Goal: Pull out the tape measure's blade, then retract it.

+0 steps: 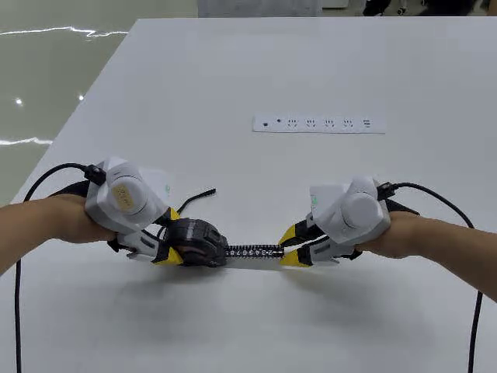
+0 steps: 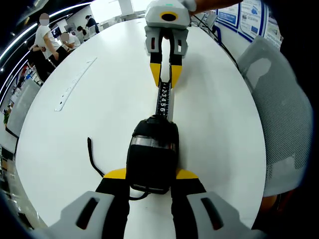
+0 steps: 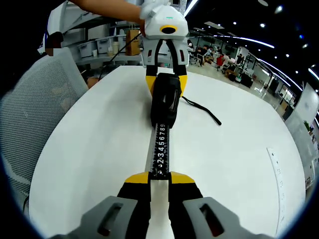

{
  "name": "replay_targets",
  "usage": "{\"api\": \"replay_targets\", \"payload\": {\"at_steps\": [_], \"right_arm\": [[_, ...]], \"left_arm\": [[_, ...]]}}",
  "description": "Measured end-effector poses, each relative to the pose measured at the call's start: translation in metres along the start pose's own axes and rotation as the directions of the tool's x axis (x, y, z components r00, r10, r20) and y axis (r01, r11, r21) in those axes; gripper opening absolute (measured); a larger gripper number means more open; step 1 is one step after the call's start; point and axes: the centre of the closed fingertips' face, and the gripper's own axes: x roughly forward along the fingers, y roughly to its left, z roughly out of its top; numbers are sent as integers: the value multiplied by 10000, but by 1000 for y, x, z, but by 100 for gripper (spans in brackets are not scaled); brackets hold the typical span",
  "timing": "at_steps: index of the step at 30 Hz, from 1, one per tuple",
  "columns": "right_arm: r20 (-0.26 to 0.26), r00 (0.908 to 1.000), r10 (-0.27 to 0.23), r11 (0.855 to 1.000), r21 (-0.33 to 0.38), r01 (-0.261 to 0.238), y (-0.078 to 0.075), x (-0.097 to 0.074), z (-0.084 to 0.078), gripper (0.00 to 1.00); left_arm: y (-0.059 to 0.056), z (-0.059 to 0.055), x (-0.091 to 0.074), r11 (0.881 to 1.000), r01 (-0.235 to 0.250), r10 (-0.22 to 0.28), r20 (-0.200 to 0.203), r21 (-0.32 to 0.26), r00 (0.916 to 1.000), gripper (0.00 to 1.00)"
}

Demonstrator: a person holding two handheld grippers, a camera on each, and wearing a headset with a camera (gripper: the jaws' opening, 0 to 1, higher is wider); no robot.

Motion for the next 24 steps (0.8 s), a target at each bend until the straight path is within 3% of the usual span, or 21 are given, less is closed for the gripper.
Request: {"api": "replay_targets", "payload": {"at_steps": [24], "right_arm": [[-11,10000,11,10000,56,-11,1,-7,-6,11]], "left_arm": [[-2,2,0,10000,-38,37,-3,-25,10000,27]]}}
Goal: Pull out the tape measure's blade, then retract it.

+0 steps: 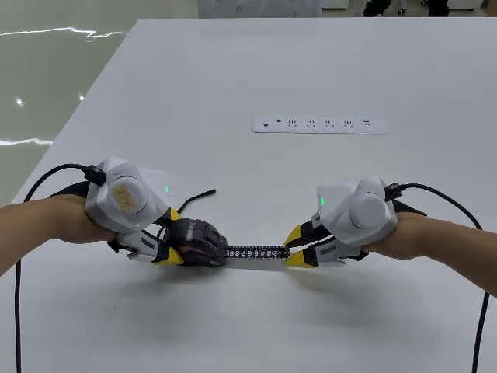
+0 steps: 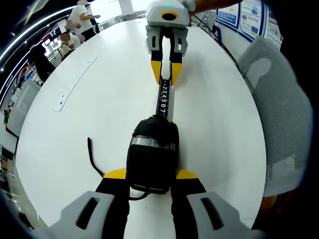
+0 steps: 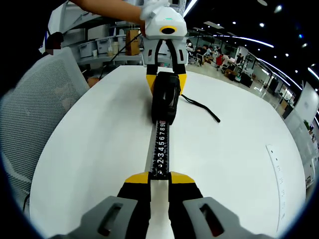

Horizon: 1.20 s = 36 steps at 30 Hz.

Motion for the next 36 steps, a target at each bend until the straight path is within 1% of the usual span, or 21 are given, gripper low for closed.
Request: {"api": "replay_targets", "payload": {"at_steps": [7,18,25,36], "right_arm": [[-6,10000,16,10000,12,-16,0,-2,-2,11],[-27,10000,43,10000,2,-43,-1,-5,-4,11],[-37,10000,40,10000,23,-40,1,-7,-6,11],[-36,10000,29,10000,61,-28,-1,-8,-9,11]], "left_arm": [[0,1,-1,10000,-5,6,65,-34,10000,27],[-3,4,-2,10000,-34,34,64,-61,10000,27],[-1,2,-2,10000,-37,38,57,-52,10000,27],[3,-3,0,10000,-53,53,56,-72,10000,27]]}}
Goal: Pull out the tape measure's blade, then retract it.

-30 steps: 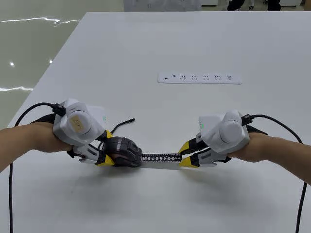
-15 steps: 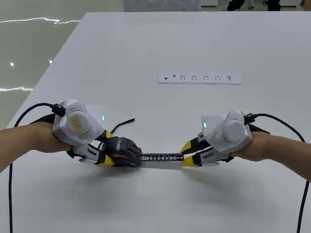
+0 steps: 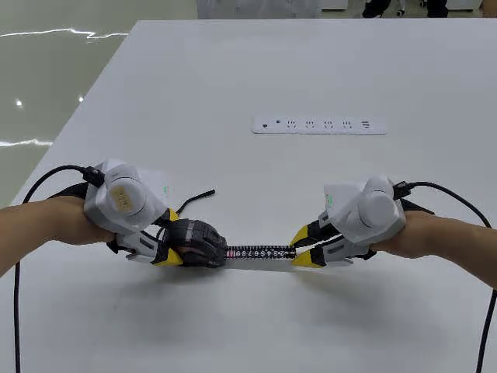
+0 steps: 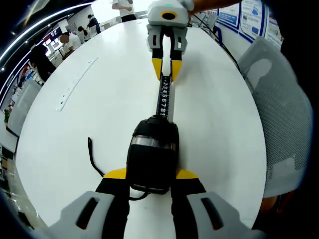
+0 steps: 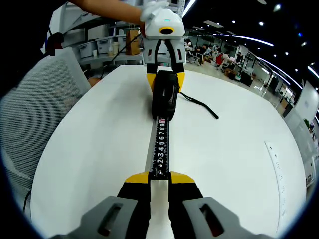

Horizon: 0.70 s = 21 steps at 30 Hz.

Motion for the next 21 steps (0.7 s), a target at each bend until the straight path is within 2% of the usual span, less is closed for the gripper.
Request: {"api": "replay_targets", "payload": {"at_steps": [21], "right_arm": [[12,10000,-40,10000,33,40,1,-4,-2,11]], "left_arm": [[-2,2,0,10000,-10,10,-28,3,10000,27]]}}
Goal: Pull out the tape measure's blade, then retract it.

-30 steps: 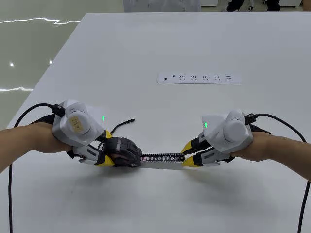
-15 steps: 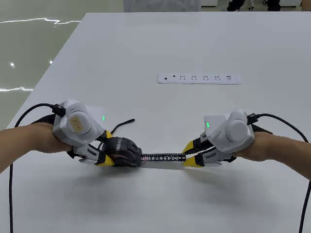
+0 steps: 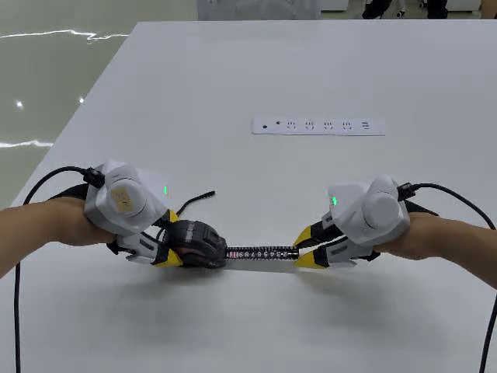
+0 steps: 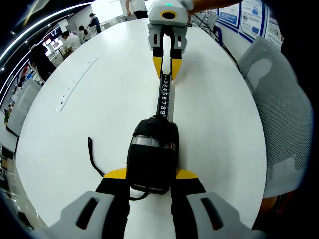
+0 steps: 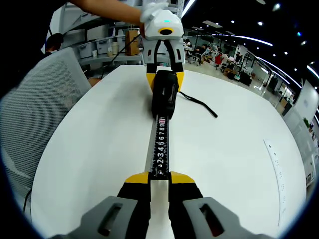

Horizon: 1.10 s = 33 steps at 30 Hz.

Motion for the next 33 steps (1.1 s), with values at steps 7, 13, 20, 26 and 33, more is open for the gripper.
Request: {"api": "replay_targets", "payload": {"at_steps": [7,13,20,26,33], "right_arm": [[40,10000,14,10000,-13,-14,0,-2,-1,11],[76,10000,13,10000,1,-13,0,-2,-1,11],[89,10000,8,10000,15,-8,1,-4,-2,11],[90,10000,9,10000,39,-9,0,-5,-4,11],[104,9999,0,10000,44,0,0,-6,-6,11]], "left_arm": [[-1,1,-1,10000,7,-7,5,-18,10000,27],[0,-1,-1,10000,6,-6,1,-24,10000,27],[-1,2,-1,10000,8,-8,-5,-2,10000,27],[0,1,-2,10000,25,-25,-4,5,10000,27],[2,-1,-2,10000,15,-15,4,-2,10000,27]]}}
